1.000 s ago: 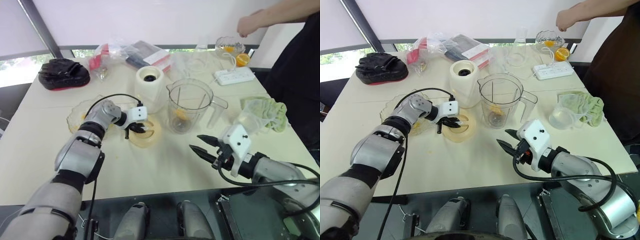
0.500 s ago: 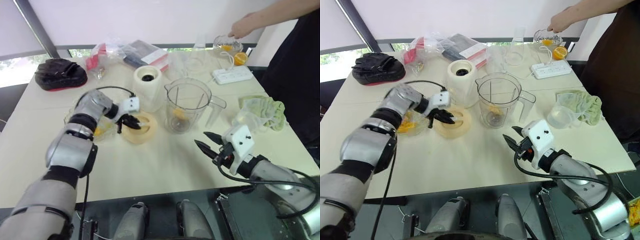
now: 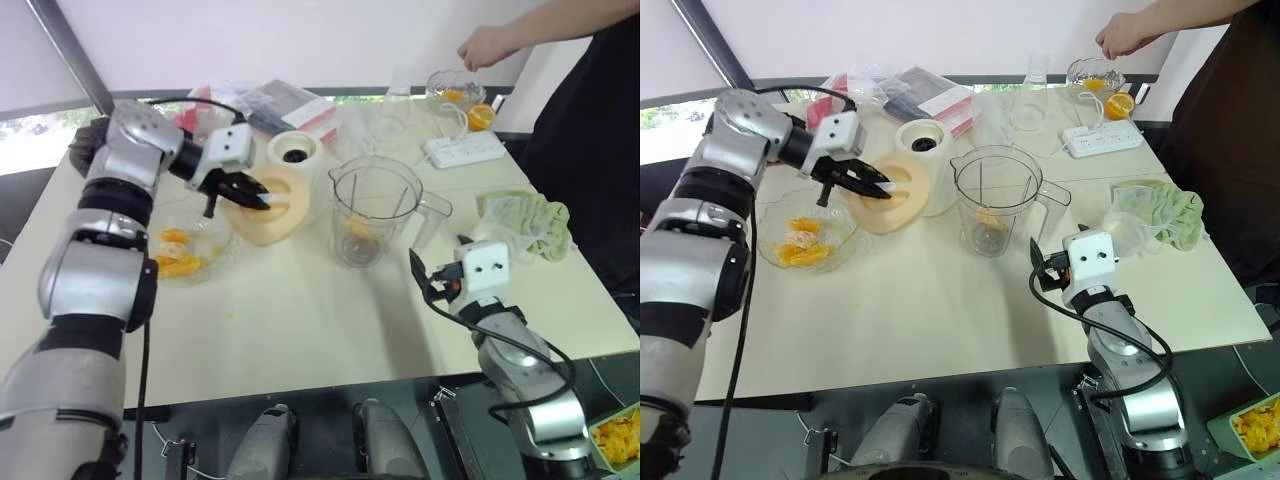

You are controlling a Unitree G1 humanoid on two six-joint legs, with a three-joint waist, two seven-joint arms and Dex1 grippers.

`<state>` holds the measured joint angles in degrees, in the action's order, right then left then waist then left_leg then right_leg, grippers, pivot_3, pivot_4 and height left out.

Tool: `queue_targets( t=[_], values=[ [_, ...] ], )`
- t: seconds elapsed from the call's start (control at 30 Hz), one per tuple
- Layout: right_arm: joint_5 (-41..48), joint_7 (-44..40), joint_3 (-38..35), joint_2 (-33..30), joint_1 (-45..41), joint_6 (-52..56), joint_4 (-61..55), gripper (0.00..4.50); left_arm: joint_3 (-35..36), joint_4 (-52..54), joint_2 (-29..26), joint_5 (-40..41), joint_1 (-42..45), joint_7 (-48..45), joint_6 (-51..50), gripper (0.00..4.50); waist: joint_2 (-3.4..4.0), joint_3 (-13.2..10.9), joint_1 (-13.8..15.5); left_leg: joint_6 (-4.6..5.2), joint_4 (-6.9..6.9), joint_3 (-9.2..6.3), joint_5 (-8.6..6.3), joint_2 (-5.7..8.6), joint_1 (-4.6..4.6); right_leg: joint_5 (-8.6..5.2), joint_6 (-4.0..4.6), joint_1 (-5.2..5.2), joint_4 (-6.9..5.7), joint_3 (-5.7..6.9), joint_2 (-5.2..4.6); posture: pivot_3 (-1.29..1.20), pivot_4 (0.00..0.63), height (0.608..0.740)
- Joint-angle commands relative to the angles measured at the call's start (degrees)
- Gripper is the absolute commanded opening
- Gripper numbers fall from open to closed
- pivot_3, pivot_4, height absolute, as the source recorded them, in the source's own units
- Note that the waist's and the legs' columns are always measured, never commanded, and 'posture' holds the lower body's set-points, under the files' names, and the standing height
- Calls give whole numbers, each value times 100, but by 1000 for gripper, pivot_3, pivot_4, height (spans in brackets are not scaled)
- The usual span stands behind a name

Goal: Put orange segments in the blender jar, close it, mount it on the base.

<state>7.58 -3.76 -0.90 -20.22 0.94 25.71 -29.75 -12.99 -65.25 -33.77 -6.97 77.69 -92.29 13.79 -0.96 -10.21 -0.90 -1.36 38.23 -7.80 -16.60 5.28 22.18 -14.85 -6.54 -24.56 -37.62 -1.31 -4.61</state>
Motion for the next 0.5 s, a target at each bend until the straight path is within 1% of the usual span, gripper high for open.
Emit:
queue_targets(
  t=[0.03,0.2,0.5],
  values=[
    [-266,207,-78,239,-299,-356,307,4452,-51,-78,-108,148,589,-21,-25,254,0,0,6,0,0,0,0,1,0,0,0,0,-1,0,0,0,150,740],
    [-388,300,-92,546,-655,-589,839,4452,7,-366,-52,8,1002,-21,51,254,2,0,-22,0,-1,0,0,2,0,0,0,-2,-4,0,-1,0,150,740],
    [-546,535,-166,958,-1175,-919,1551,4452,4,-476,44,139,1221,-21,-23,254,3,0,-46,-2,-1,4,1,2,1,0,0,-19,-30,-7,-1,0,150,740]
  ],
)
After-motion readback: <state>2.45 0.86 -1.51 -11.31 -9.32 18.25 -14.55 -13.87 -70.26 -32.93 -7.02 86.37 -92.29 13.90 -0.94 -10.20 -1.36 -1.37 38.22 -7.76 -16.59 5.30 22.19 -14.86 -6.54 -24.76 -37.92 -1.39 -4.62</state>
